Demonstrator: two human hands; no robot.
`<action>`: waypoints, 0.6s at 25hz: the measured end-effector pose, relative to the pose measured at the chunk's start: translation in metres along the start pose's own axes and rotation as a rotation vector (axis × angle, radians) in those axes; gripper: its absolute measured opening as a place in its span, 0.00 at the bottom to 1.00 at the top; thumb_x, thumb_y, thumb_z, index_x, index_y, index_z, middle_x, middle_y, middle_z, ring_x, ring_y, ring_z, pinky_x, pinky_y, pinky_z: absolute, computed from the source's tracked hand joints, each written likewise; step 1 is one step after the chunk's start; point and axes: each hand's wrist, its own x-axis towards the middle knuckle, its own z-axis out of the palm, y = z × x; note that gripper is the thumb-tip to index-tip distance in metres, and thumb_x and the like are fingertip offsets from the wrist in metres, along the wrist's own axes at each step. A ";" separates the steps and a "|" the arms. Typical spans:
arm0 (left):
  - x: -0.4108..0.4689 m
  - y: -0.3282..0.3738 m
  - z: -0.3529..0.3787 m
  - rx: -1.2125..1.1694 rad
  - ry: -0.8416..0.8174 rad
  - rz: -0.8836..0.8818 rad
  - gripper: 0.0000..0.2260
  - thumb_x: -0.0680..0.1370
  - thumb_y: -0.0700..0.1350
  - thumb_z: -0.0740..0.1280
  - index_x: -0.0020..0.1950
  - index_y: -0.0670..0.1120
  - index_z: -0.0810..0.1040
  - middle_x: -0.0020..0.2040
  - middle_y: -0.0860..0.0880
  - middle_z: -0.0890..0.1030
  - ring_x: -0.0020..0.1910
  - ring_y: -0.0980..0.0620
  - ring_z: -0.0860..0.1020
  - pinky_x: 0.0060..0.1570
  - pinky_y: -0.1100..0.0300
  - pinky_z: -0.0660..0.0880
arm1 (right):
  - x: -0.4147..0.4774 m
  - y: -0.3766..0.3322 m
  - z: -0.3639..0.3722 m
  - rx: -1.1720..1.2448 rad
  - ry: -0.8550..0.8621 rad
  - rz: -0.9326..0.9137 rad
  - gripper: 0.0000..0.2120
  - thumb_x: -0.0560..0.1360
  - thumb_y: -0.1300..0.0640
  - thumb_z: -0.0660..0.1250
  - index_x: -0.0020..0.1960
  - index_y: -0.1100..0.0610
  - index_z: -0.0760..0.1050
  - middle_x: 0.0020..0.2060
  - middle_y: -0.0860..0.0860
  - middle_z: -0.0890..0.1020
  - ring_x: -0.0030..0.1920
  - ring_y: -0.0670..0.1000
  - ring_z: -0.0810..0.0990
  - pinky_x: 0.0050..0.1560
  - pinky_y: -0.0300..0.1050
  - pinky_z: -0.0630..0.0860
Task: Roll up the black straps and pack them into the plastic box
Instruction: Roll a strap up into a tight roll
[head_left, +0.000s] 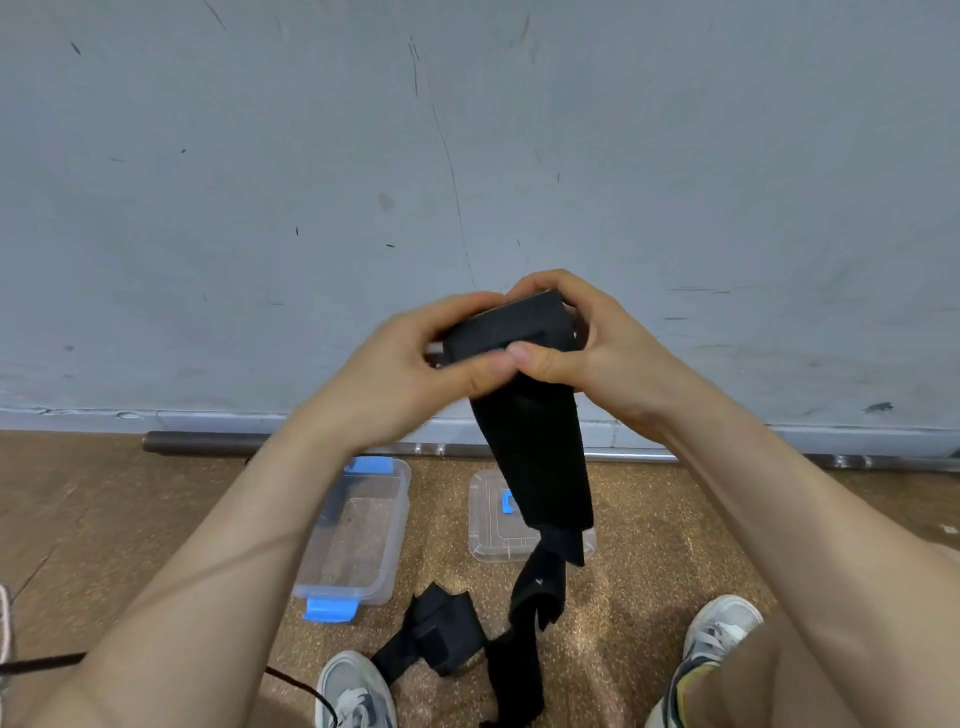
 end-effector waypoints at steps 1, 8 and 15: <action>0.000 -0.001 0.005 0.048 -0.053 -0.036 0.28 0.68 0.59 0.74 0.67 0.56 0.74 0.56 0.60 0.81 0.54 0.64 0.79 0.54 0.66 0.75 | 0.000 -0.001 0.002 -0.021 -0.026 0.008 0.22 0.69 0.56 0.78 0.59 0.52 0.73 0.48 0.49 0.80 0.45 0.44 0.81 0.45 0.39 0.78; -0.002 -0.005 0.010 0.146 0.107 0.062 0.29 0.65 0.46 0.81 0.62 0.62 0.76 0.52 0.68 0.78 0.54 0.67 0.77 0.57 0.64 0.76 | 0.005 -0.001 -0.001 0.124 -0.177 0.248 0.26 0.70 0.44 0.71 0.65 0.52 0.74 0.55 0.51 0.84 0.55 0.51 0.84 0.53 0.48 0.79; -0.001 -0.019 0.020 0.429 0.172 0.336 0.34 0.67 0.50 0.77 0.71 0.56 0.71 0.62 0.58 0.77 0.61 0.59 0.75 0.61 0.65 0.71 | 0.008 0.003 0.001 0.205 -0.098 0.174 0.26 0.64 0.58 0.75 0.61 0.56 0.75 0.49 0.52 0.83 0.51 0.52 0.83 0.50 0.51 0.80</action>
